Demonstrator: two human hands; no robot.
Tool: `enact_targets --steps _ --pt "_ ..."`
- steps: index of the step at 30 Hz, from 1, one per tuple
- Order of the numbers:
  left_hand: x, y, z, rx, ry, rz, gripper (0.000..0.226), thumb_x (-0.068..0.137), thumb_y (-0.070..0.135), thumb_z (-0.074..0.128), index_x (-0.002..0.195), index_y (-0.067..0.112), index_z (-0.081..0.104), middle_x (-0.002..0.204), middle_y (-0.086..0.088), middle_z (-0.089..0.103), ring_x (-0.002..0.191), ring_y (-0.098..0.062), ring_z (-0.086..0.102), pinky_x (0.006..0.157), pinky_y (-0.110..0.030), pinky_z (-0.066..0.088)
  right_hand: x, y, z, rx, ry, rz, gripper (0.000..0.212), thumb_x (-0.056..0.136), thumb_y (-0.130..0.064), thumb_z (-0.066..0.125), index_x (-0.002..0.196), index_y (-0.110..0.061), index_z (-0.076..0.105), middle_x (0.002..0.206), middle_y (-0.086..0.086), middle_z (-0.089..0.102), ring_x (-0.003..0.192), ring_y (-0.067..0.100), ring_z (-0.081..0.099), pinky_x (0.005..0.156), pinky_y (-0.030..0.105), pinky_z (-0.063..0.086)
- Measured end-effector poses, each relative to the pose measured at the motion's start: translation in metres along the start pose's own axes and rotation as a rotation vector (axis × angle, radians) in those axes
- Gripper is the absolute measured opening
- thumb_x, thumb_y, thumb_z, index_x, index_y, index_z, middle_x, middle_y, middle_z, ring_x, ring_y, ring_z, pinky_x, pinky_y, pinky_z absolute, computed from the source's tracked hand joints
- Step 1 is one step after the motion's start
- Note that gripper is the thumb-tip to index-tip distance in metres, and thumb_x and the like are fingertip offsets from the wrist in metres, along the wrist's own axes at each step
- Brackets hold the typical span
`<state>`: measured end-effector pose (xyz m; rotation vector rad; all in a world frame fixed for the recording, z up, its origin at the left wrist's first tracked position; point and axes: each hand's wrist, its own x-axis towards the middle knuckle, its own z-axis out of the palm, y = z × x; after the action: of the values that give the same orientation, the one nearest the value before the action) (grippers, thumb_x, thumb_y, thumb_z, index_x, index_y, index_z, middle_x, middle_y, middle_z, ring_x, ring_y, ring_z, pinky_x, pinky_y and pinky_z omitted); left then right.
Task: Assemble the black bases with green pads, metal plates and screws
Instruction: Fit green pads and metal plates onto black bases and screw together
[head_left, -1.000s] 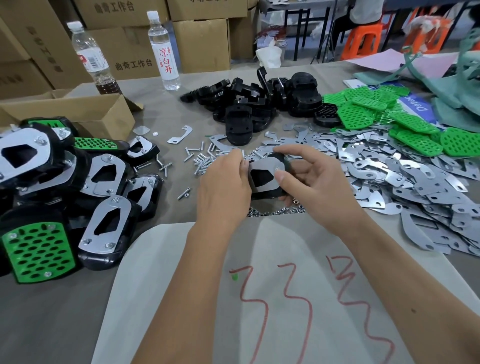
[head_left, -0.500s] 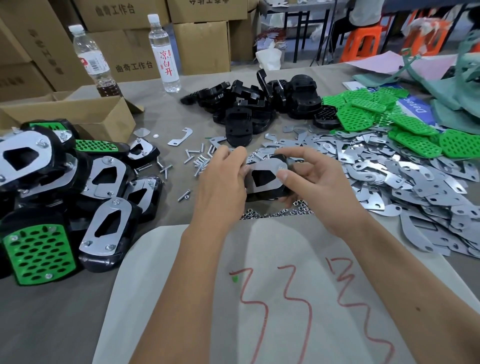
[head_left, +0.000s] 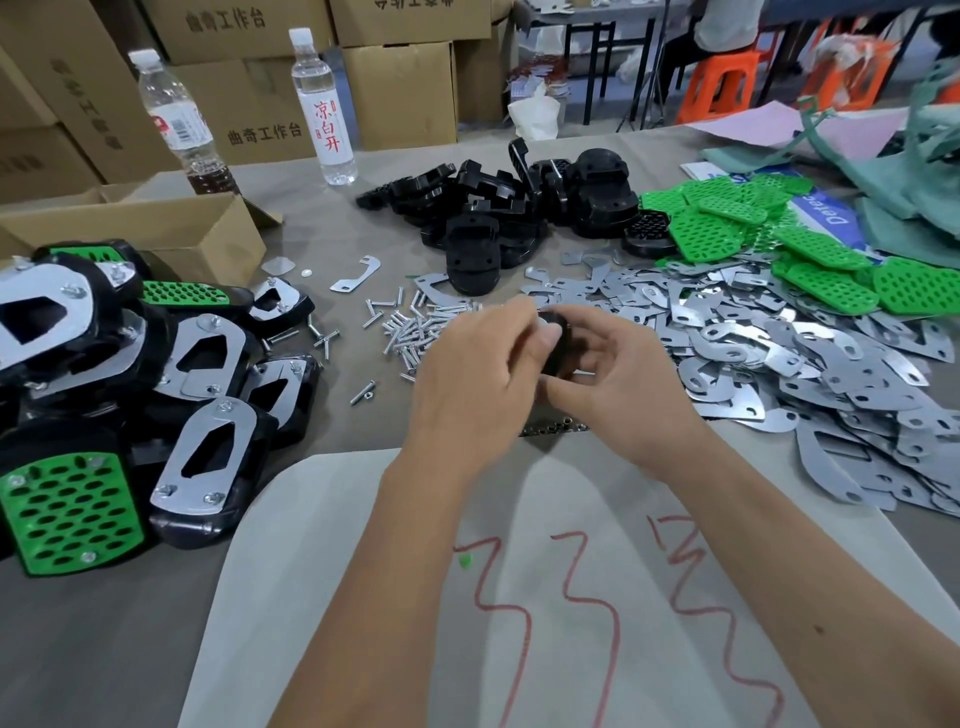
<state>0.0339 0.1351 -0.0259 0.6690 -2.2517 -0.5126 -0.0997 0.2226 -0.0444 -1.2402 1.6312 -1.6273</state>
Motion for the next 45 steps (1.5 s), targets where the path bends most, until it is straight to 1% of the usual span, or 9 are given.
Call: enact_targets --steps 7,14,16,21,30,35,39,43,45 --pt "-0.002 0.000 0.006 0.117 0.029 -0.066 0.023 0.104 0.036 0.044 0.086 0.022 0.046 0.076 0.008 0.056 0.074 -0.023 0.047 0.061 -0.039 0.029 0.001 0.002 0.003 -0.040 0.001 -0.023 0.056 0.082 0.000 0.080 0.133 -0.014 0.062 0.108 0.007 0.076 0.095 0.026 0.076 0.086 0.055 0.062" --pt "-0.001 0.009 0.004 0.091 -0.076 0.040 0.004 0.095 0.022 0.045 0.093 0.025 0.046 0.089 0.005 0.053 0.085 -0.027 0.049 0.067 -0.044 0.044 0.000 -0.001 0.006 -0.179 0.019 -0.113 0.040 0.081 -0.006 0.069 0.114 -0.028 0.065 0.097 -0.007 0.073 0.091 0.021 0.071 0.081 0.053 0.060" --pt "-0.001 0.008 0.004 0.006 -0.078 0.038 0.011 0.092 0.013 0.051 0.094 0.023 0.049 0.088 0.009 0.051 0.086 -0.023 0.050 0.070 -0.045 0.047 0.000 0.000 0.007 -0.197 0.034 -0.115 0.037 0.078 -0.011 0.069 0.108 -0.032 0.064 0.092 -0.009 0.071 0.086 0.023 0.070 0.078 0.054 0.058" --pt "0.000 0.003 0.004 -0.007 -0.031 -0.090 0.018 0.101 0.035 0.058 0.090 0.022 0.052 0.083 0.009 0.058 0.082 -0.019 0.053 0.070 -0.041 0.044 -0.003 -0.002 0.009 -0.219 0.045 -0.098 0.059 0.075 -0.019 0.067 0.134 -0.020 0.060 0.108 -0.002 0.074 0.093 0.021 0.073 0.083 0.049 0.061" --pt "0.001 0.004 -0.003 -0.044 -0.057 0.019 0.012 0.092 0.010 0.058 0.088 0.017 0.050 0.083 0.006 0.051 0.082 -0.020 0.048 0.071 -0.039 0.041 -0.003 -0.004 0.009 -0.254 -0.003 -0.158 0.038 0.088 0.000 0.067 0.121 -0.017 0.063 0.098 0.002 0.072 0.088 0.032 0.069 0.079 0.053 0.056" --pt "0.000 0.004 0.003 0.030 -0.038 -0.081 0.025 0.104 0.032 0.055 0.083 0.022 0.047 0.074 0.010 0.054 0.076 -0.023 0.052 0.064 -0.041 0.040 -0.003 -0.001 0.011 -0.263 0.025 -0.123 0.050 0.088 -0.003 0.068 0.135 -0.016 0.058 0.109 -0.001 0.072 0.093 0.025 0.071 0.082 0.051 0.058" --pt "0.001 0.004 0.000 0.114 -0.075 -0.005 0.021 0.105 0.026 0.049 0.085 0.020 0.049 0.082 0.004 0.056 0.079 -0.023 0.048 0.067 -0.043 0.038 -0.003 -0.002 0.011 -0.232 0.014 -0.122 0.044 0.089 -0.001 0.065 0.130 -0.015 0.060 0.104 0.005 0.072 0.087 0.031 0.070 0.078 0.053 0.057" --pt "0.001 0.004 -0.003 -0.016 -0.068 0.015 0.012 0.095 0.011 0.058 0.088 0.016 0.050 0.084 0.007 0.052 0.082 -0.020 0.049 0.068 -0.040 0.040 -0.003 -0.004 0.010 -0.234 0.008 -0.118 0.039 0.087 -0.005 0.067 0.124 -0.016 0.062 0.099 0.005 0.072 0.087 0.033 0.069 0.077 0.054 0.056" --pt "0.000 0.004 -0.002 -0.059 -0.053 -0.032 0.010 0.096 0.017 0.060 0.090 0.019 0.052 0.084 0.011 0.055 0.083 -0.018 0.052 0.069 -0.040 0.043 -0.004 -0.005 0.011 -0.238 0.011 -0.116 0.038 0.088 -0.010 0.070 0.124 -0.017 0.063 0.101 0.001 0.073 0.089 0.028 0.070 0.078 0.049 0.058"
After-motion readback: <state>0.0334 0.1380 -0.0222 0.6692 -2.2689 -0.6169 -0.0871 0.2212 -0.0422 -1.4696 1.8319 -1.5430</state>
